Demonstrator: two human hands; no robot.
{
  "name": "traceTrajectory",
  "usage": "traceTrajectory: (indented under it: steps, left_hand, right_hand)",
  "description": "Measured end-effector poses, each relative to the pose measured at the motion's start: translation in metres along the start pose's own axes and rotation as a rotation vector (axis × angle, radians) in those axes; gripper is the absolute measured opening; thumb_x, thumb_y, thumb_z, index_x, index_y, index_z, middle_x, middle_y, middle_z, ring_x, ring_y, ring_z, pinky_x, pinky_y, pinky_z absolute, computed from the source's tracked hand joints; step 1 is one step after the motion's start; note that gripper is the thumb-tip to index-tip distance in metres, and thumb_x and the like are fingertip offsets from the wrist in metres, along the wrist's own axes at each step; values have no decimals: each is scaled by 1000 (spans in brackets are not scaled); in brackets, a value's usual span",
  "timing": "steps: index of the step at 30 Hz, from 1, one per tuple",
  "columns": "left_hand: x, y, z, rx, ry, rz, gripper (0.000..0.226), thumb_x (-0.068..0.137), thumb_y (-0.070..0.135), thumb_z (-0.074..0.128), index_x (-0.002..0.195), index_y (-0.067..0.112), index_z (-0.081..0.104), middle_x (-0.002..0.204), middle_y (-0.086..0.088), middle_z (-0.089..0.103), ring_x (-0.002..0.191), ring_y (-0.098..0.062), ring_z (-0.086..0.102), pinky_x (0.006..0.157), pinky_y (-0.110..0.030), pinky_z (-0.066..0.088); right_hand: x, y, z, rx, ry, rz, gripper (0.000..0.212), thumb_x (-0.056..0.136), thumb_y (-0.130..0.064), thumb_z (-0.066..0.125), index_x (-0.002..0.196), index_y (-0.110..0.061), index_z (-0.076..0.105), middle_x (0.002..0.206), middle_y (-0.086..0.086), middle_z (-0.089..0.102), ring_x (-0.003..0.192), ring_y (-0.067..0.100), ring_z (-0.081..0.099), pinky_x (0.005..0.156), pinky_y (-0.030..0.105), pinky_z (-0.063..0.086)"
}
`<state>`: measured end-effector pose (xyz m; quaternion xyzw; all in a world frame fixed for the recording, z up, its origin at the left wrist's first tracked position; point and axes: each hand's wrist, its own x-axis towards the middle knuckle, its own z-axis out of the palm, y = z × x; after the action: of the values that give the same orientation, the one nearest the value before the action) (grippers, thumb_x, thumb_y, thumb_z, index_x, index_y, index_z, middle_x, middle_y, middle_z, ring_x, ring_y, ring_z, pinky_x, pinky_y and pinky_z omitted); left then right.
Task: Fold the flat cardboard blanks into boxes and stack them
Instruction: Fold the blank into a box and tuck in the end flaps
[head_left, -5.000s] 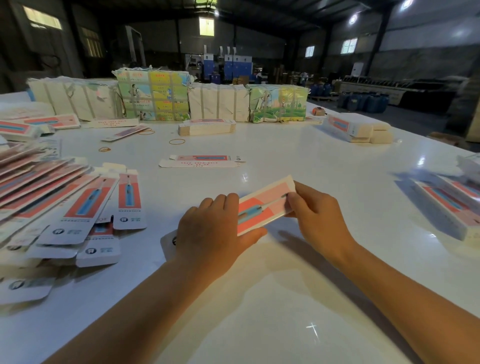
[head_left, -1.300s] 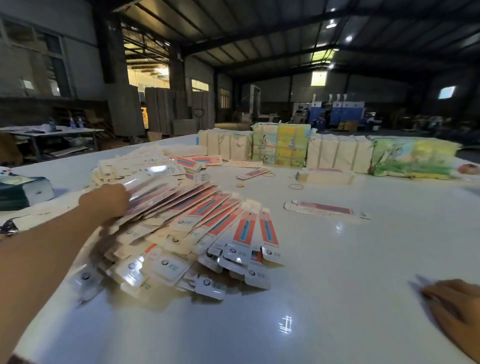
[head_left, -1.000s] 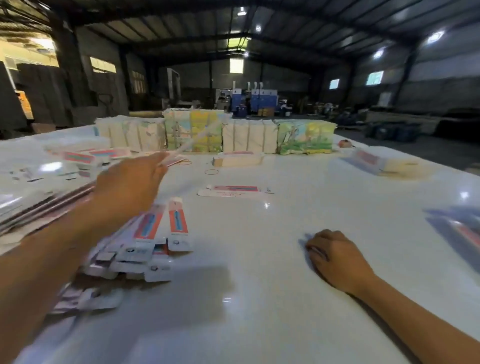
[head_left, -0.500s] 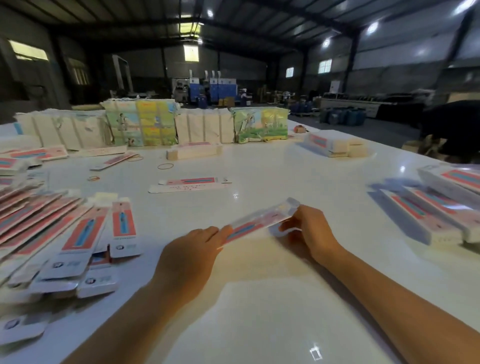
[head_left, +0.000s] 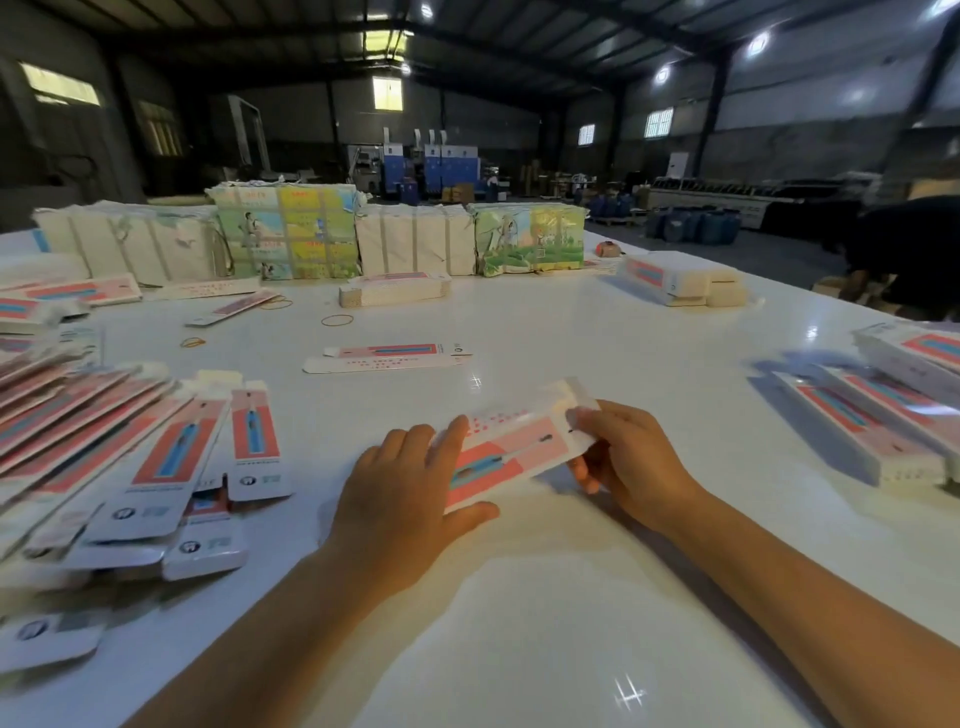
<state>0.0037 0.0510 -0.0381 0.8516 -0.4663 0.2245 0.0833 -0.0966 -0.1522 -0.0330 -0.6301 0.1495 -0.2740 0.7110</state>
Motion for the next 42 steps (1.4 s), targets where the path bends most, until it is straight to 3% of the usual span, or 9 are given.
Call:
traceTrajectory:
  steps: [5, 10, 16, 20, 23, 28, 37, 40, 42]
  left_hand:
    - [5, -5, -11, -144, 119, -142, 87, 64, 81, 22, 135, 32, 35, 112, 11, 56, 94, -10, 58, 66, -22, 46]
    - [4, 1, -16, -204, 73, -199, 64, 74, 76, 43, 120, 32, 39, 106, 11, 57, 89, -11, 60, 69, -27, 53]
    - [2, 8, -18, -159, 35, -164, 78, 64, 81, 29, 126, 33, 37, 110, 12, 57, 91, -8, 59, 66, -20, 47]
    - [0, 12, -23, -76, 67, -127, 85, 61, 79, 25, 129, 30, 39, 110, 11, 59, 88, -8, 60, 59, -15, 37]
    - [-1, 14, -27, -70, 101, -21, 73, 62, 68, 48, 107, 12, 63, 80, -3, 68, 60, -17, 64, 46, -23, 46]
    - [-3, 20, -27, 1, 188, 6, 63, 56, 61, 59, 88, 8, 69, 61, -3, 64, 42, -16, 58, 31, -23, 42]
    - [-4, 20, -27, 13, 71, -81, 77, 63, 75, 40, 113, 20, 58, 84, 4, 66, 60, -12, 59, 44, -20, 42]
    - [-6, 21, -23, 63, 82, -102, 86, 61, 82, 18, 130, 34, 36, 105, 16, 58, 73, -5, 44, 50, -14, 29]
    - [-6, 24, -21, 75, 57, -85, 86, 60, 82, 13, 131, 36, 31, 107, 18, 55, 75, -5, 40, 48, -12, 22]
  right_hand:
    - [-16, -9, 5, -184, 247, -305, 18, 94, -14, 55, 83, -9, 69, 62, -1, 61, 50, 14, 51, 45, 25, 44]
    - [-28, -8, 23, -405, 115, -423, 24, 92, -11, 58, 82, -30, 70, 77, -3, 61, 57, 6, 54, 53, 18, 44]
    - [-27, -14, 19, -363, 191, -371, 23, 87, -5, 62, 66, -13, 66, 72, 5, 60, 51, 10, 51, 49, 19, 43]
    - [-26, -14, 19, -271, 100, -256, 25, 93, -2, 50, 108, -19, 62, 73, 4, 62, 50, 8, 49, 49, 21, 44]
    - [-21, -9, 18, -419, 19, -144, 41, 95, -8, 49, 132, -25, 49, 87, 2, 61, 59, 6, 47, 57, 19, 39]
    - [-26, -11, 21, -566, 64, -302, 35, 93, -5, 48, 79, -34, 61, 75, -15, 60, 64, 1, 55, 61, 14, 39]
    - [-22, -17, 11, -803, 157, -429, 18, 85, -20, 65, 101, -29, 64, 107, -5, 50, 96, 4, 47, 81, 17, 35]
    - [-16, -17, 6, -444, 142, -125, 74, 78, -22, 75, 140, -27, 35, 131, -2, 40, 117, 14, 45, 99, 32, 42]
    - [-16, -21, 8, 96, -69, 189, 55, 78, -13, 70, 128, -11, 48, 112, 10, 61, 101, 26, 63, 88, 42, 54]
